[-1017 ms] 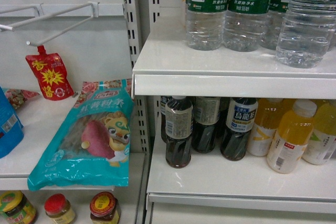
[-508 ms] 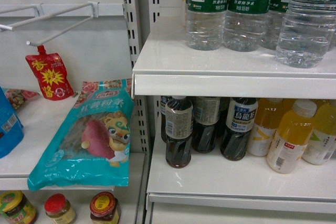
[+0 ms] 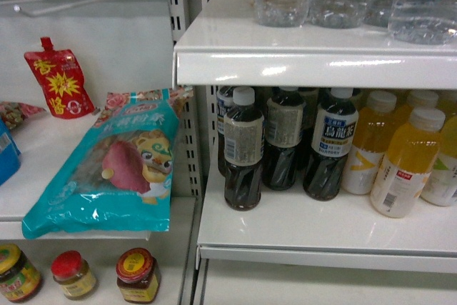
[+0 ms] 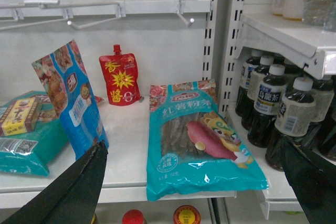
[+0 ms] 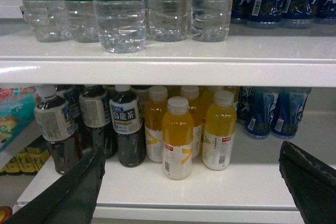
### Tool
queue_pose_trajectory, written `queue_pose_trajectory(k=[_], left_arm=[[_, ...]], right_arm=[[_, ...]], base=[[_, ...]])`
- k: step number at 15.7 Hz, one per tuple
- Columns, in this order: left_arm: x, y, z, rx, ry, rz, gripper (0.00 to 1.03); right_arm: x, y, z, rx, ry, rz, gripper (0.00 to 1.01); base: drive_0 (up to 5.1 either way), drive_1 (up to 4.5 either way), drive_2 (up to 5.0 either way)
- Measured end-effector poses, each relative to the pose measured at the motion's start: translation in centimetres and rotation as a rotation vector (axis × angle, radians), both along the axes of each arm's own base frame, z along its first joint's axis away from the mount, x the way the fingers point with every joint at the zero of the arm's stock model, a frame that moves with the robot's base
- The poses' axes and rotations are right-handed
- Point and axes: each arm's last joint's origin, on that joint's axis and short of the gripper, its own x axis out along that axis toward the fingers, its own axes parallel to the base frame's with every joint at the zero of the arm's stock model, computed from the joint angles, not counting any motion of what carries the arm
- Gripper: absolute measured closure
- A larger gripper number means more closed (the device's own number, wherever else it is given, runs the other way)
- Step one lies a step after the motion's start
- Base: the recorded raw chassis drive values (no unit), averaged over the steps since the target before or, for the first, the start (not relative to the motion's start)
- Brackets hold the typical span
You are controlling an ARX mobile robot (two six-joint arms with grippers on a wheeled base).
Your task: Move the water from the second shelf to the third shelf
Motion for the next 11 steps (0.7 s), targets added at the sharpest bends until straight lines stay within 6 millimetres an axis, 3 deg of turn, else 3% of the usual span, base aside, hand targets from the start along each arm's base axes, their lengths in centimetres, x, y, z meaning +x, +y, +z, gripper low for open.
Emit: queue_pose_trajectory(k=[11], left_arm=[[0.00,0.00,-0.04,0.000,0.004,0.000,0.05]], right_arm=[[0.00,0.00,-0.04,-0.002,0.004,0.000,0.03]], base=[[0.0,0.00,0.0]])
